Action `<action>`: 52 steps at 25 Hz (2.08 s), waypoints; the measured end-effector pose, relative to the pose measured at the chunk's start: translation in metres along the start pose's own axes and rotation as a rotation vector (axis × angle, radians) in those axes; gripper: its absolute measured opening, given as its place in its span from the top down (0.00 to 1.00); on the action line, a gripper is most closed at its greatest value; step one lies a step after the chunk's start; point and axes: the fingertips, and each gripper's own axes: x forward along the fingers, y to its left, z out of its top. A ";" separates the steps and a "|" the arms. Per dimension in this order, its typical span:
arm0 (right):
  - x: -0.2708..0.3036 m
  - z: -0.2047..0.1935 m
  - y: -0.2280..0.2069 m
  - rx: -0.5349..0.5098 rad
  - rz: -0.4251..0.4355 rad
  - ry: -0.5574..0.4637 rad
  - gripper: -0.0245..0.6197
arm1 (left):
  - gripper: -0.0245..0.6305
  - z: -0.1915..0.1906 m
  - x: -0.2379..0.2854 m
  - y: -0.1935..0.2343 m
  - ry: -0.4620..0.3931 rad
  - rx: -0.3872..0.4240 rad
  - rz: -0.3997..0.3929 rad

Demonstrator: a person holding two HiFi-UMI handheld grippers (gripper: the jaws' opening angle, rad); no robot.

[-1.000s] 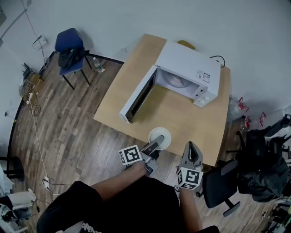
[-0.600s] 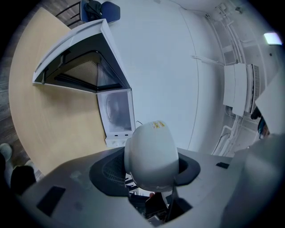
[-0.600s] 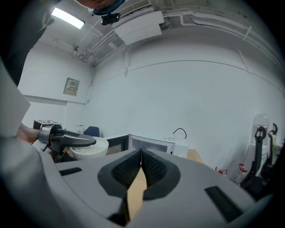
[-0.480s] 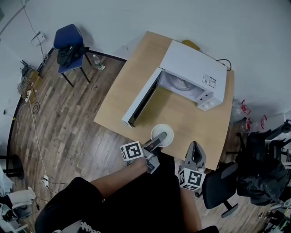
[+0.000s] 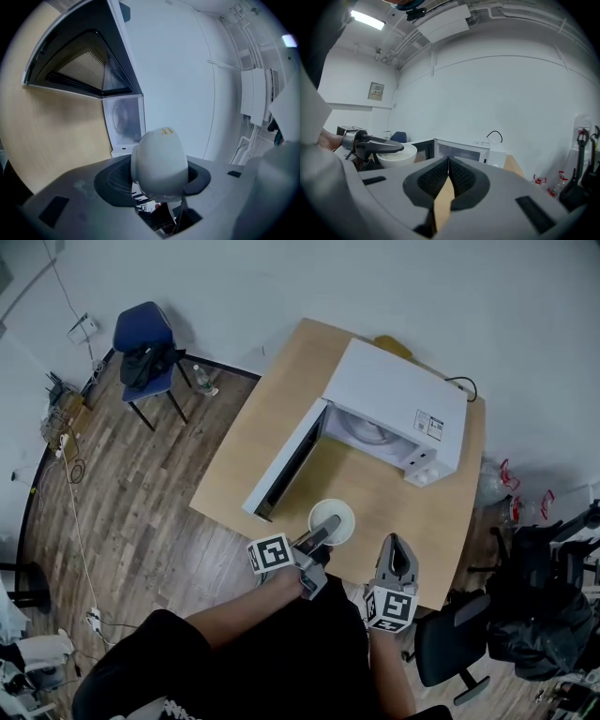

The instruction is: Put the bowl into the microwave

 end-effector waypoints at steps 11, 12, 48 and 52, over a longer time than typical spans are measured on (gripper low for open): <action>0.064 -0.008 -0.021 0.037 0.065 0.047 0.87 | 0.62 0.035 0.066 0.028 -0.033 -0.002 0.089; 0.072 -0.010 -0.023 0.033 0.071 0.052 0.87 | 0.62 0.038 0.072 0.034 -0.033 0.003 0.110; 0.170 -0.059 -0.103 0.063 0.138 0.141 0.87 | 0.62 0.129 0.259 0.192 -0.025 0.050 0.278; 0.168 -0.068 -0.097 0.060 0.163 0.155 0.87 | 0.62 0.128 0.264 0.201 -0.016 0.052 0.304</action>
